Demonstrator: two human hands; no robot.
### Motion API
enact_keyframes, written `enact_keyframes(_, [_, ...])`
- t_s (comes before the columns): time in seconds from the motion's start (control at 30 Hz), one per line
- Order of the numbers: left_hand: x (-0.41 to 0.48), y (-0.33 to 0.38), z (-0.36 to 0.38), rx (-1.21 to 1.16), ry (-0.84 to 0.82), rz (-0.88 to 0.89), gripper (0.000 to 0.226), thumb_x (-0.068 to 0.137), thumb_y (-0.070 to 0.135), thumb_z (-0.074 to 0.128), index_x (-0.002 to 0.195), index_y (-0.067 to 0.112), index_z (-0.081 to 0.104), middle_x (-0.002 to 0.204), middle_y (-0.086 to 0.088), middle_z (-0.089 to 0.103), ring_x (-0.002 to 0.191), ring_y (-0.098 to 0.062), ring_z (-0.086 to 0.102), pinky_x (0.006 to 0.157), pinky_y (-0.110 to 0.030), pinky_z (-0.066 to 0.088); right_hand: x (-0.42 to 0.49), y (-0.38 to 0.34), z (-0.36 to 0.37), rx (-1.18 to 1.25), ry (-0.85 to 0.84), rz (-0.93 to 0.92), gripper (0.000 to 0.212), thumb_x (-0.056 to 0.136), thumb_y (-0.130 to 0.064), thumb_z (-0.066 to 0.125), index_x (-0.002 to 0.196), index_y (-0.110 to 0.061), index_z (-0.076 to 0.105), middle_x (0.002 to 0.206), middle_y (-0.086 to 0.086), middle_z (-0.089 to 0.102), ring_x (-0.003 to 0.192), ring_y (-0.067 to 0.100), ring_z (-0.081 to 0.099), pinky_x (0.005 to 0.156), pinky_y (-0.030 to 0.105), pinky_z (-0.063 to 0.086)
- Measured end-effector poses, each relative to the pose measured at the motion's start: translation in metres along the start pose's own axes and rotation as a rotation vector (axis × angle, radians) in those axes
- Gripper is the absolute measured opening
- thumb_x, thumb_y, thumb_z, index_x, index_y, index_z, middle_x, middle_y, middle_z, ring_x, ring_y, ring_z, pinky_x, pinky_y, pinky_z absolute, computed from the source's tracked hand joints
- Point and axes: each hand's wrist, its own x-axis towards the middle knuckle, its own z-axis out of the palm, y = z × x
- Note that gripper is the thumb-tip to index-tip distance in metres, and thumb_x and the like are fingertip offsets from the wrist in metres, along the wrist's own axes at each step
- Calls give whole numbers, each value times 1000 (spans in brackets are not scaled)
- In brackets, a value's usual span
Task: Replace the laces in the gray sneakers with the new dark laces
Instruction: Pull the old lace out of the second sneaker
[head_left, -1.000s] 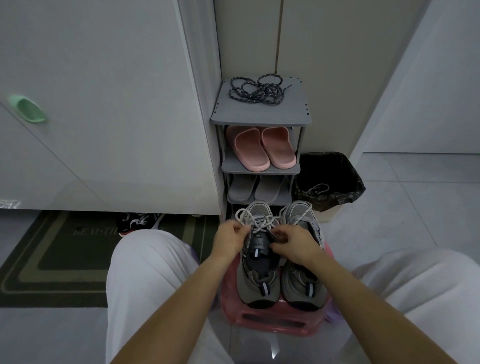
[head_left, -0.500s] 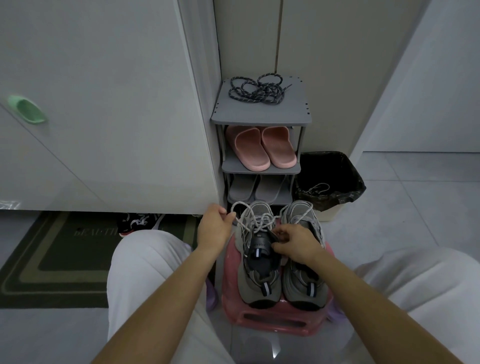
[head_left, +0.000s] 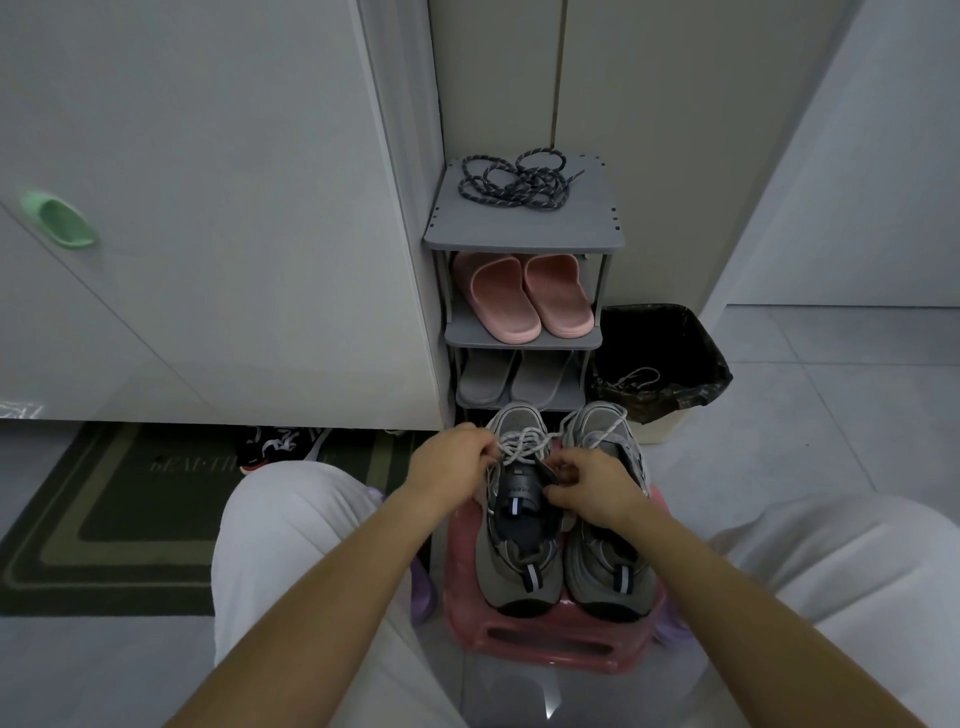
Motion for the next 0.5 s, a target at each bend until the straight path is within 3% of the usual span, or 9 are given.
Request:
enact_keyframes(0.27, [8,-23,-22,67,125,-157,13,92,12,51,94,15,63,100,-4,60,91,-23,58,68,-32,43,0,0,-1,6,-5,6,41,79,-19,69,119,-15,61,104,6,68,96,19,62,87,30,51])
enact_keyframes(0.5, [-2,2,0,24,21,96,17,91,23,53,104,20,64,109,2,62,100,-17,58,80,-32,48,0,0,-1,-2,0,9,43,79,-18,69,121,-14,61,109,8,67,101,20,61,90,31,50])
